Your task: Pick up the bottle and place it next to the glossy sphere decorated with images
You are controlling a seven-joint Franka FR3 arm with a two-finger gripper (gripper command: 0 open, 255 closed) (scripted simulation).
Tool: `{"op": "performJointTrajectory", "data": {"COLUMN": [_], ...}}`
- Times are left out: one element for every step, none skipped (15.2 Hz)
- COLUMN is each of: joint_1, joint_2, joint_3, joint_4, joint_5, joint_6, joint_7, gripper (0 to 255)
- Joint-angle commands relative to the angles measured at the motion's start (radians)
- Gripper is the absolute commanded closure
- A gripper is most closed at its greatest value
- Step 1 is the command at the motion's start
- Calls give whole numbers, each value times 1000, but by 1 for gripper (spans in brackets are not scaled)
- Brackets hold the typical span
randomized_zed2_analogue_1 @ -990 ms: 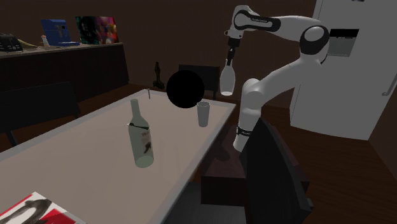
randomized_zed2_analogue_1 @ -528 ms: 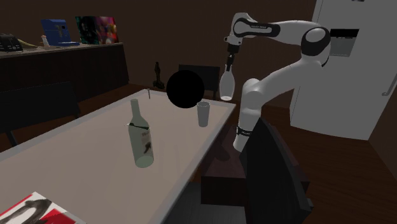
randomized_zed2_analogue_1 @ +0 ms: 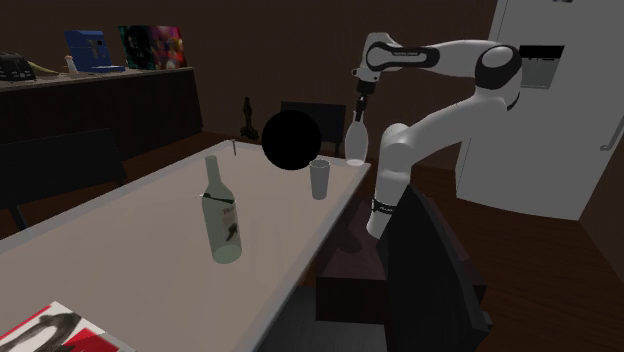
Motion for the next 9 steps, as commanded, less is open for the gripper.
{"op": "performJointTrajectory", "data": {"joint_1": [-3,-5,-6,-8,-9,-11,-12,-13,-14], "joint_2": [-1,-2,-3,-3,-3,-3,-2,-2,0], "joint_3": [-18,-27,-36,-45,-55,-65,-75,-85,-98], "joint_4": [-20,-30,-41,-51,-61,-70,-80,-89,-100], "joint_5": [-15,-23,-31,-39,-47,-55,-63,-72,-82], "joint_6": [22,33,43,54,65,77,88,99,113], "joint_7": [1,2,3,4,5,6,7,8,9], "gripper": [255,255,255,255,255,255,255,255,255]}}
